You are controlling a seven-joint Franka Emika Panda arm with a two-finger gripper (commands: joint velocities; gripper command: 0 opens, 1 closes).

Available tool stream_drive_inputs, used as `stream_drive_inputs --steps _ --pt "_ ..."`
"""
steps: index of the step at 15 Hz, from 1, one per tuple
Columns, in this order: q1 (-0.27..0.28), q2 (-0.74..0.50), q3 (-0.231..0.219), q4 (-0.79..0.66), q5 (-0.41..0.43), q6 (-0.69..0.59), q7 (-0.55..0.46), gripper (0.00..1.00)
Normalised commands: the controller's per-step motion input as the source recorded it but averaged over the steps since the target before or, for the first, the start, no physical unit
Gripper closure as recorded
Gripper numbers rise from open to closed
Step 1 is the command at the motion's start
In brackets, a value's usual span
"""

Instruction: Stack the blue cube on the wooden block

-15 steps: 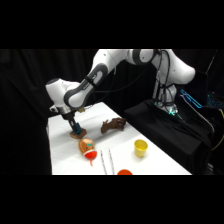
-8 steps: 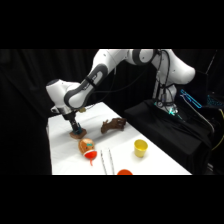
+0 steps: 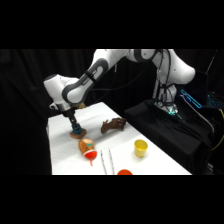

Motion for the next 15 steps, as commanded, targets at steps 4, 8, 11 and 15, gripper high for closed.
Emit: stream_drive_inputs --steps 4,8,11,15 --pt "0.014 -0.41 -0.006 -0.25 0.071 -0.16 -0.07 0.0" --pt "0.034 -0.43 -0.024 -0.16 0.064 -0.32 -0.06 0.0" --pt "0.059 -0.37 -0.044 -0.11 0.059 -0.34 0.0 0.0" --pt "0.076 -0.29 -0.063 -0.1 0.069 -0.2 0.09 0.0"
